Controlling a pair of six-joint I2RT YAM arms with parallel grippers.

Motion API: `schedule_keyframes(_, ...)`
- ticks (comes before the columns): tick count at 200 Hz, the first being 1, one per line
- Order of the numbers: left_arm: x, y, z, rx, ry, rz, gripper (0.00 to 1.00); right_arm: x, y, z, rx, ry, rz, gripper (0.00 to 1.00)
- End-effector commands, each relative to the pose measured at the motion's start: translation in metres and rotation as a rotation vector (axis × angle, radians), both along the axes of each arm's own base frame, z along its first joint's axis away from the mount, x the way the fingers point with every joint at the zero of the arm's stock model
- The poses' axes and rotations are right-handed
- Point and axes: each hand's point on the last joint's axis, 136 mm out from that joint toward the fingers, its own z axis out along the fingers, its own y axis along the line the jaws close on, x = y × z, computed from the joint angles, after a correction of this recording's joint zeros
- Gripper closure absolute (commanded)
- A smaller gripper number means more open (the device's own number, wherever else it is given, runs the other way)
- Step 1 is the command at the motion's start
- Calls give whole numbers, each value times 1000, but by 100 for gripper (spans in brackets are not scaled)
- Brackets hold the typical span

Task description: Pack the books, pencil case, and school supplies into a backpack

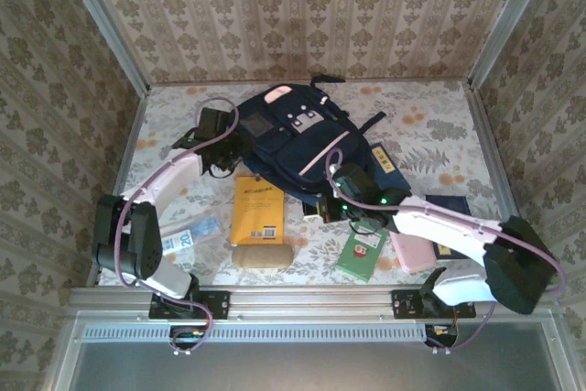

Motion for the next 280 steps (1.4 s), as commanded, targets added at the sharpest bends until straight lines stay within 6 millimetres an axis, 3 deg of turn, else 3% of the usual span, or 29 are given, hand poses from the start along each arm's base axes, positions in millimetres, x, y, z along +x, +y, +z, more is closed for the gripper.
schedule_keyframes(1,-30,15,10,-49,43,50,43,16,42,22,88,-10,-12,100)
schedule_keyframes(18,-52,20,3,-76,93,79,42,18,61,15,68,5,7,100)
schedule_keyframes(64,-87,-8,-28,-248,202,102,42,16,85,-5,88,32,13,100)
schedule_keyframes(168,-72,-59,-77,-292,304,93,46,11,91,-22,38,17,27,100)
schedule_keyframes(182,-67,-59,-79,-290,291,96,54,10,90,-26,21,15,32,100)
schedule_keyframes(215,-58,-60,-74,-281,254,89,87,4,81,-37,-78,24,54,100)
schedule_keyframes(233,-54,-54,-69,-271,238,97,99,0,75,-38,-115,28,69,100)
schedule_keyframes(280,-44,-24,-53,-222,180,140,100,-13,56,-35,-172,55,90,100)
